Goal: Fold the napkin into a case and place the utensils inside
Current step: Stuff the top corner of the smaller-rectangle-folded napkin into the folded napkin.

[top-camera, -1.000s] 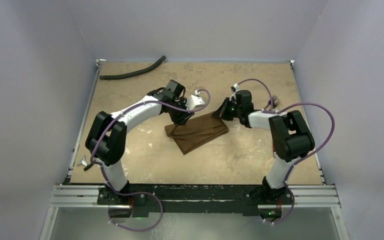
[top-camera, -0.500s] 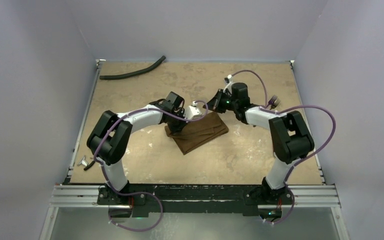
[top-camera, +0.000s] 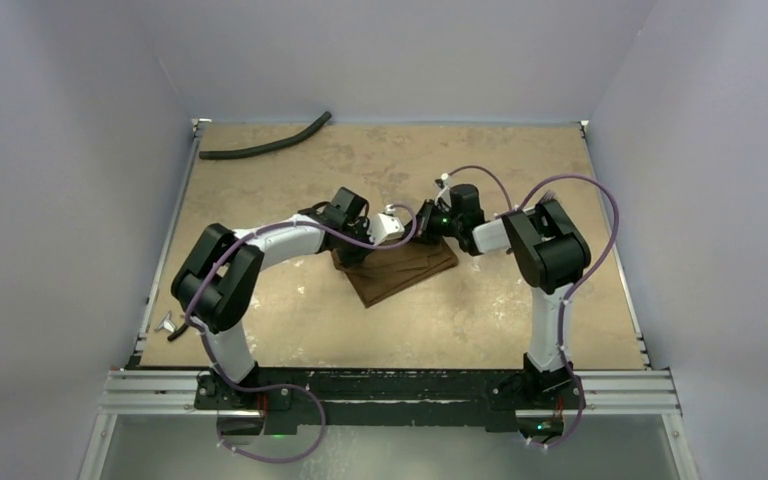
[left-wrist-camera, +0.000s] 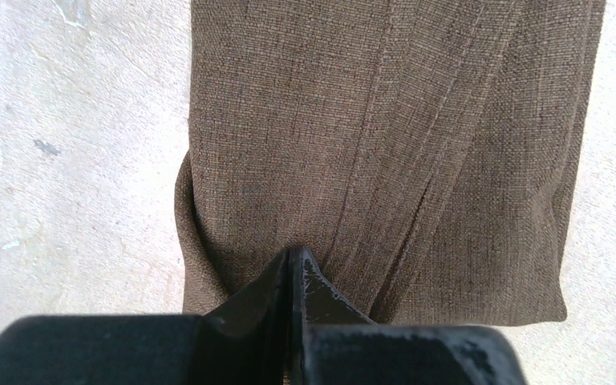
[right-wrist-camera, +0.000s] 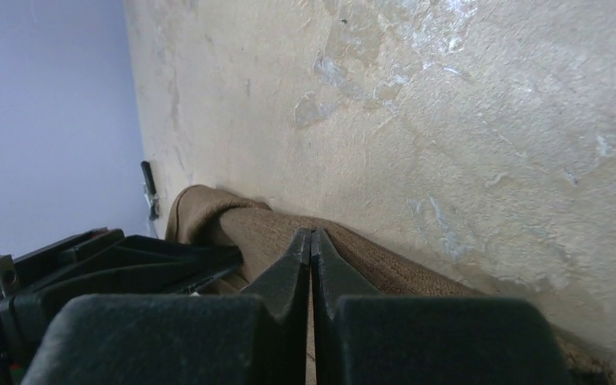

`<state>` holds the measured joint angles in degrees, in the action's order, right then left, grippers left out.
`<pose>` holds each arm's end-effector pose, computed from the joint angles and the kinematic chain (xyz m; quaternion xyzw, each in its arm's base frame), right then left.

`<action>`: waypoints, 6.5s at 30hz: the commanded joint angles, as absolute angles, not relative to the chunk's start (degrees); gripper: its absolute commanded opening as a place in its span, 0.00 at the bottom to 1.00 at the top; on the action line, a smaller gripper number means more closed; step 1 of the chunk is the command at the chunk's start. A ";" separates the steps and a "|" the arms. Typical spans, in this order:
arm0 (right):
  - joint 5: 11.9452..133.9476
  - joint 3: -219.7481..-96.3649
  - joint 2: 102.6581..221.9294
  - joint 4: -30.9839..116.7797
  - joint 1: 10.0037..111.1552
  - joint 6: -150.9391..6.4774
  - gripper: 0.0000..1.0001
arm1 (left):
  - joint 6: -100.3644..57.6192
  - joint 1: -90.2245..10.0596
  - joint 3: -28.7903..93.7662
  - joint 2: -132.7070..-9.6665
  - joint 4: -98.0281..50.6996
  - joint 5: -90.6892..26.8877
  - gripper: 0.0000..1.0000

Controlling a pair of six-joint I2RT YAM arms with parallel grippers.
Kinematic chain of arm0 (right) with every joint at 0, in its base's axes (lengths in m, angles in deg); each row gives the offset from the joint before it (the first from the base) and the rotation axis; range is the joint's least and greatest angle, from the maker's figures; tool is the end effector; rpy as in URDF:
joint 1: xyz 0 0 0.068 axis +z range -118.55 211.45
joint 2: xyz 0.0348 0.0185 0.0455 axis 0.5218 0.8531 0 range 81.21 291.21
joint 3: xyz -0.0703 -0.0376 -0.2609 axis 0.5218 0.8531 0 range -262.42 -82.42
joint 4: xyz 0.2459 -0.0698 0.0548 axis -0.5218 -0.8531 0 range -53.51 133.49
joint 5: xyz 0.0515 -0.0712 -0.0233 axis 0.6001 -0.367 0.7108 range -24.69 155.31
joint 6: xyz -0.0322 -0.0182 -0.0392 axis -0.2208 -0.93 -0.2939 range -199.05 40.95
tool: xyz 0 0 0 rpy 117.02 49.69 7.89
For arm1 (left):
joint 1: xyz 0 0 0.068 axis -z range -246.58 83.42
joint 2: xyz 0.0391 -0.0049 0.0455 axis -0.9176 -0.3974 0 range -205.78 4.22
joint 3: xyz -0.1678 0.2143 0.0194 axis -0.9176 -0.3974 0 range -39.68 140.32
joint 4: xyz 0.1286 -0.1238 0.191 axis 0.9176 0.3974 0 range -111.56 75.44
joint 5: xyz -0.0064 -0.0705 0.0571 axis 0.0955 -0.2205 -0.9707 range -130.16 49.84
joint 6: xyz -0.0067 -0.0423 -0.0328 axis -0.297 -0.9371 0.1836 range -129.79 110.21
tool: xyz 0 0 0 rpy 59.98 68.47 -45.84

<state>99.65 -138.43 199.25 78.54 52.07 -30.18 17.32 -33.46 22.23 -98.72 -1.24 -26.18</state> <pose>0.3712 0.1611 0.1113 0.0491 0.8276 0.4913 0.2669 0.2929 -0.2014 0.1600 0.5086 0.8168 -0.1306 0.2391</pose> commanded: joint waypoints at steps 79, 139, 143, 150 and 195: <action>97.68 -137.18 198.74 83.79 65.99 -29.34 0.00 | 10.35 -37.75 21.86 -92.41 -1.78 -28.84 0.38; 103.61 -148.44 200.85 81.53 63.27 -26.11 0.12 | 20.73 -30.08 11.14 -92.24 -7.32 -42.29 0.17; 103.31 -148.75 204.57 83.11 62.95 -24.21 0.08 | 21.17 -30.36 10.07 -91.44 -7.72 -41.31 0.19; 101.27 -144.67 207.90 84.56 60.65 -24.66 0.07 | 23.51 -32.10 10.81 -91.24 -7.34 -40.43 0.19; 86.91 -114.34 181.60 82.76 51.42 -29.46 0.25 | 69.61 -21.84 9.61 -77.12 11.85 -26.54 0.63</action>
